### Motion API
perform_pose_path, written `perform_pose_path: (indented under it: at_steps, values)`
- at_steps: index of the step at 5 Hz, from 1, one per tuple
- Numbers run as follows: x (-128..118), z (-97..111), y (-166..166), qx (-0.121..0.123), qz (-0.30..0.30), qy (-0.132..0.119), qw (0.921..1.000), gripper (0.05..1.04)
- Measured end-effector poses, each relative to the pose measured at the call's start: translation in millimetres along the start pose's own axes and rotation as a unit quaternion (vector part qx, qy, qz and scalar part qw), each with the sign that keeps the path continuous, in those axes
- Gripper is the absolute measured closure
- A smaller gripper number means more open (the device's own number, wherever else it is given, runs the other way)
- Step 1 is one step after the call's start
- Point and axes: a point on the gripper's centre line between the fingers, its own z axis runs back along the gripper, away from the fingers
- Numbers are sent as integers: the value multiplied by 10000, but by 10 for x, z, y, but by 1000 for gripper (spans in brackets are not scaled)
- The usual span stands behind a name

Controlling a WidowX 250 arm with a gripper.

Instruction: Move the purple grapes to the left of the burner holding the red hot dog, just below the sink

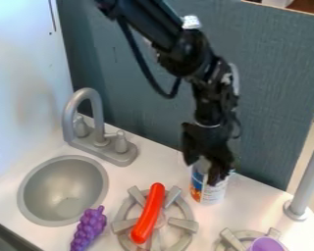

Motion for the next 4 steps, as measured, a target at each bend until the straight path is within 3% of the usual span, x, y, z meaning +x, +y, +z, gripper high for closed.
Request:
perform_pose_path:
  at_steps: [4]
  values:
    - [5,0,-13,6,-34,9,10000,80]
